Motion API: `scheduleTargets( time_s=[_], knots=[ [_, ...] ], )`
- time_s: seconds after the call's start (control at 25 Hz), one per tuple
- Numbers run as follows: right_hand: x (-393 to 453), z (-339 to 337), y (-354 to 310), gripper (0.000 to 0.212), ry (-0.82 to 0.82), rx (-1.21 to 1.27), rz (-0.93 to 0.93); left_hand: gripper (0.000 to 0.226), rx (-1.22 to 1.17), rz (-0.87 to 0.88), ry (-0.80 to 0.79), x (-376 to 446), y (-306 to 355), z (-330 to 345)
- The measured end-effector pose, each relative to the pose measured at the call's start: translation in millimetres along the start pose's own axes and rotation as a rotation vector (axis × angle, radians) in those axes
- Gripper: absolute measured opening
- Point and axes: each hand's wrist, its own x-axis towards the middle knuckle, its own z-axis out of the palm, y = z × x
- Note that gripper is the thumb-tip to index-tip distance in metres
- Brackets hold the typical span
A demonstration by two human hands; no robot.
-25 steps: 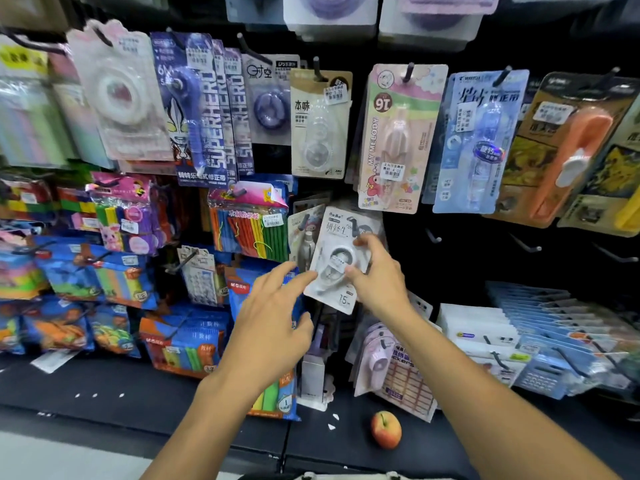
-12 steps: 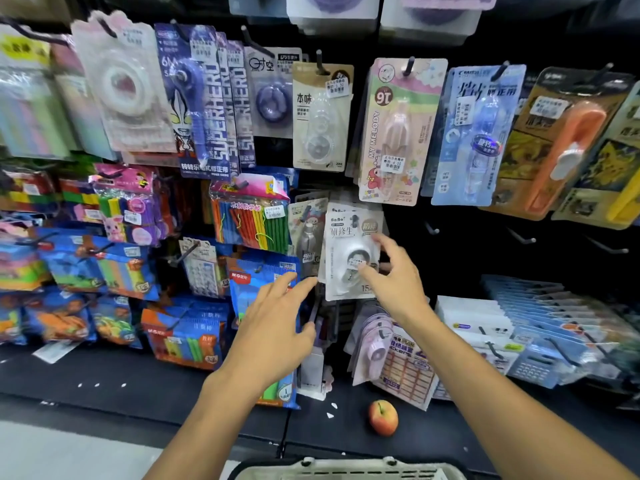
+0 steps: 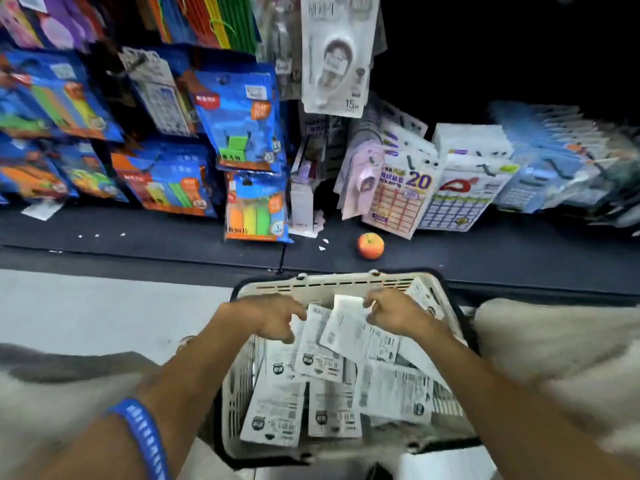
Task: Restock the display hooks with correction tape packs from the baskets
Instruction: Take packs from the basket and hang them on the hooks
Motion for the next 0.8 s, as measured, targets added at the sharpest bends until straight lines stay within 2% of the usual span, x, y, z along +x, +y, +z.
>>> scheduleTargets(
  time_s=[0.04, 0.12, 0.2, 0.24, 0.32, 0.4, 0.48, 0.52, 0.56, 0.64, 0.68, 0.8],
  knots=[
    [-7, 17, 17, 0.044, -0.066, -0.102, 0.014, 0.059, -0.062, -0.040, -0.046, 6, -8, 24],
    [-21, 51, 41, 0.084, -0.242, -0.242, 0.017, 0.069, -0.163, -0.121, -0.037, 13, -16, 69],
    [-30, 78, 47, 0.118, -0.377, -0.308, 0.020, 0.088, -0.109, -0.143, -0.026, 20, -11, 102],
    [-32, 88, 45, 0.125, -0.368, -0.336, 0.017, 0.097, -0.035, -0.111, -0.016, 24, -4, 111],
    [-30, 98, 41, 0.124, -0.235, -0.391, -0.011, 0.106, 0.064, -0.039, 0.066, 36, 9, 120],
    [-23, 95, 42, 0.127, -0.158, -0.373, -0.007, 0.097, 0.047, -0.054, 0.216, 53, 19, 118],
    [-13, 82, 47, 0.134, -0.144, -0.122, 0.084, 0.074, 0.005, -0.057, 0.330, 67, 25, 113],
    [-9, 75, 50, 0.132, -0.129, 0.031, 0.131, 0.064, -0.007, -0.045, 0.378, 74, 25, 112],
    [-5, 69, 52, 0.120, -0.118, 0.134, 0.160, 0.057, -0.025, -0.031, 0.418, 78, 23, 110],
    [-1, 62, 58, 0.072, -0.149, 0.184, 0.191, 0.043, -0.085, 0.042, 0.496, 81, 18, 104],
    [-1, 61, 61, 0.057, -0.186, 0.186, 0.212, 0.034, -0.114, 0.105, 0.530, 82, 15, 102],
    [0, 57, 73, 0.051, -0.288, 0.332, 0.241, 0.008, -0.313, 0.273, 0.540, 81, 8, 94]
  ],
)
